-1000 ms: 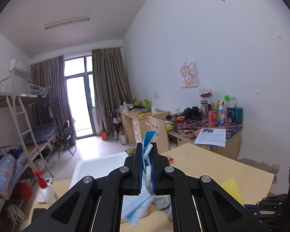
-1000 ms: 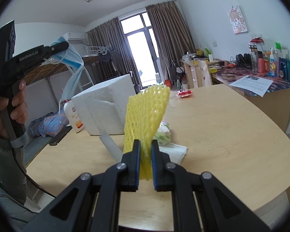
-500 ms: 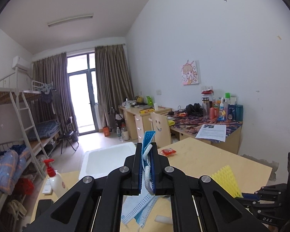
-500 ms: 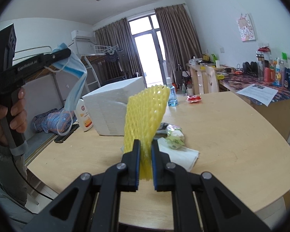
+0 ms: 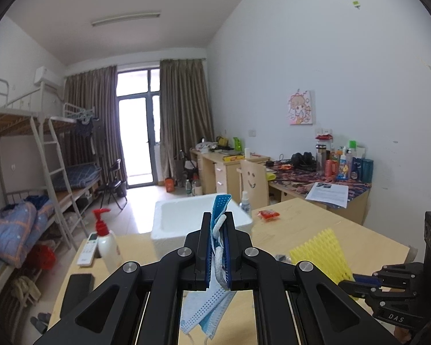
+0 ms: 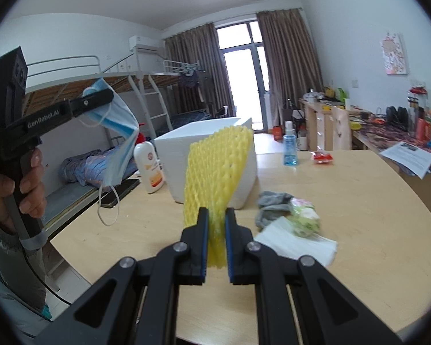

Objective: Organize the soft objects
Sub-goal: 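Carry the mesh sleeve and blue mask over the white foam box with both grippers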

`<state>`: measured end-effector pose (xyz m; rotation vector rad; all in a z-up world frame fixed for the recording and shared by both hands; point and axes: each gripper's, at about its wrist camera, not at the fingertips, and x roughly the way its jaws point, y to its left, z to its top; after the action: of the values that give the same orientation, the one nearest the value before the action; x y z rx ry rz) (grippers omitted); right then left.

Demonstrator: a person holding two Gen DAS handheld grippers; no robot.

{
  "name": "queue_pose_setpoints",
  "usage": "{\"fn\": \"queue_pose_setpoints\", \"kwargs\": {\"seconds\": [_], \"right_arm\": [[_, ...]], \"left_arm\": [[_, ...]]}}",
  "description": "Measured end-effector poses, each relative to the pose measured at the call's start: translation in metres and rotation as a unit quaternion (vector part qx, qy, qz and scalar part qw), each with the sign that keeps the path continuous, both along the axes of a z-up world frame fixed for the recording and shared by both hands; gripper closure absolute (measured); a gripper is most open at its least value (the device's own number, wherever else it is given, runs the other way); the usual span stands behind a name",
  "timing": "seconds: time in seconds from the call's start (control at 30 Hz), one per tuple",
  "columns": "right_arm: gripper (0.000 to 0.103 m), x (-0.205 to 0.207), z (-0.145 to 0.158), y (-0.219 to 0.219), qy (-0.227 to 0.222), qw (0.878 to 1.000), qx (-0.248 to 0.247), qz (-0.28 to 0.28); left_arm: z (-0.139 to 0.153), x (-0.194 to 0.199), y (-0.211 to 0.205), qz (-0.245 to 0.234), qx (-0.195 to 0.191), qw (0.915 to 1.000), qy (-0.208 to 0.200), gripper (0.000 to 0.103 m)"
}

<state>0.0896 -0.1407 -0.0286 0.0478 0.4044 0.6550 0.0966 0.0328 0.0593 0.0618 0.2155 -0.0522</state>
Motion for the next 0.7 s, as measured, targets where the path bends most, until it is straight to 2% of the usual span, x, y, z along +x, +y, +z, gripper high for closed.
{"fn": "queue_pose_setpoints", "kwargs": {"seconds": [0.23,0.7], "right_arm": [[0.089,0.007,0.012,0.021,-0.012,1.000,-0.003,0.025],[0.089,0.024,0.038,0.056,-0.022,0.998,-0.016,0.053]], "left_arm": [[-0.012,-0.001,0.016,0.022,-0.003,0.9996,0.019,0.096],[-0.020,-0.002,0.038,0.050,-0.026,0.9981,0.024,0.096]]}}
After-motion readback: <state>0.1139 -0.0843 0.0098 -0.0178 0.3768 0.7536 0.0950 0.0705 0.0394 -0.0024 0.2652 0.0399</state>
